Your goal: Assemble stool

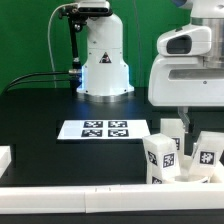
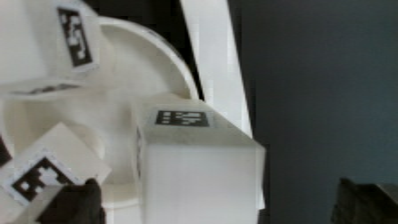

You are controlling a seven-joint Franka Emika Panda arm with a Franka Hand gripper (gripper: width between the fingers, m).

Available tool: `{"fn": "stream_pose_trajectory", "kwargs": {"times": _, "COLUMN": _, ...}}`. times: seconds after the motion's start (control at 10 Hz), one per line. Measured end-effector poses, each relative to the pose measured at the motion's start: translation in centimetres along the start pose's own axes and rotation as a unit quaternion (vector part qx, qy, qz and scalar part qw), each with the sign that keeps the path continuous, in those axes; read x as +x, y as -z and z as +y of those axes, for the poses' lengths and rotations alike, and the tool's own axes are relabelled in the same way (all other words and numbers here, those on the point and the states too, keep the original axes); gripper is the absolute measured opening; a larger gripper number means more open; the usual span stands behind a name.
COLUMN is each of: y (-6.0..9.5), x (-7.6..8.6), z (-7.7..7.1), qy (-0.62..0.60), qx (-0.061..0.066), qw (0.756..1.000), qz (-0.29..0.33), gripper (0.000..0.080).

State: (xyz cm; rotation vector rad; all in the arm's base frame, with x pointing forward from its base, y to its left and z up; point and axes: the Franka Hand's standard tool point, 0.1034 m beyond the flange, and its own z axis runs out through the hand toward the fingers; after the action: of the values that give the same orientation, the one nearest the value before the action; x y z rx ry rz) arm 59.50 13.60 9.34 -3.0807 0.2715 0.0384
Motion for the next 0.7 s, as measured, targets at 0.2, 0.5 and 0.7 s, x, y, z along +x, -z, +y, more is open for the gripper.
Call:
{"fn": "stream_pose_trajectory", "kwargs": {"times": 0.2, "y": 0.36, "x": 0.0, "z": -0.25, "qy": 0.116, "qx": -0.011, "qw": 0.993, "qz": 0.004, "gripper": 0.0649}}
{"fn": "stream_pose_trajectory", "kwargs": {"times": 0.5, "y": 0.56, "x": -0.06, "z": -0.38, "qy": 0.286, "qx": -0.012, "qw": 0.958, "qz": 0.002, "gripper": 0.0649}}
{"fn": "stream_pose_trajectory", "kwargs": {"times": 0.7, "y": 0.57, "x": 0.05, "z": -0.1, "qy": 0.327, "qx": -0.015, "qw": 0.945, "qz": 0.001, "gripper": 0.0649}}
